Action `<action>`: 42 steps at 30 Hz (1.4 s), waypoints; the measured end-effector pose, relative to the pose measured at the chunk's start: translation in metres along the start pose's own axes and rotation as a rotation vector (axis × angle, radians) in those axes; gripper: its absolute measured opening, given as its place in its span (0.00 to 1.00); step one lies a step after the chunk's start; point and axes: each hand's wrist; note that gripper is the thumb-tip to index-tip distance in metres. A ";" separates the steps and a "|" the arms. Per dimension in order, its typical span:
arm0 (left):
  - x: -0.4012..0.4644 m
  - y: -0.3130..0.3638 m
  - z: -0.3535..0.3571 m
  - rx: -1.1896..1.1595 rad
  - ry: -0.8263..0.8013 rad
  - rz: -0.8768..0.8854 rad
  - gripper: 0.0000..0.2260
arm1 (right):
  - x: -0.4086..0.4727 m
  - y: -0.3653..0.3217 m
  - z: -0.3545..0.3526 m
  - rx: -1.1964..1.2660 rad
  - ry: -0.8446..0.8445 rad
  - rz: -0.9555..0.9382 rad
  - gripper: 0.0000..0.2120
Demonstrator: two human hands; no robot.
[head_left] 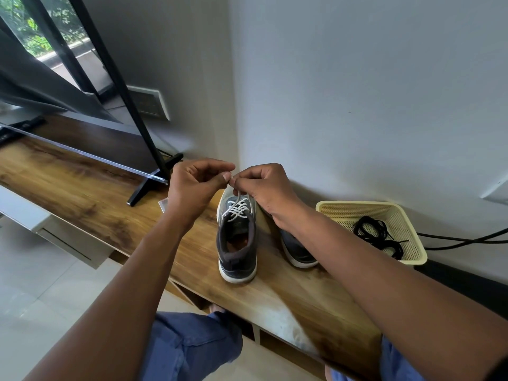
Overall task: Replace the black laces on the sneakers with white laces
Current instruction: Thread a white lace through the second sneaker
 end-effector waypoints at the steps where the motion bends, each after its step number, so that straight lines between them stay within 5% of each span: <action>1: 0.000 0.000 0.000 0.002 0.003 -0.003 0.09 | 0.000 0.000 0.000 0.001 0.001 0.003 0.05; 34: 0.001 -0.003 -0.003 -0.069 -0.080 0.081 0.09 | 0.000 -0.008 0.001 0.136 0.056 -0.001 0.01; 37: 0.004 -0.008 -0.005 -0.064 -0.118 0.044 0.15 | 0.000 -0.009 0.003 0.116 0.093 -0.039 0.03; 42: 0.016 -0.034 -0.006 0.400 -0.264 -0.238 0.29 | 0.002 -0.014 0.007 0.081 0.122 -0.081 0.03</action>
Point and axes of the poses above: each hand's wrist, its own x-axis towards the middle knuckle, its own z-axis out of the palm, y = z × x, and after that the axes turned 15 degrees about -z, right-handed
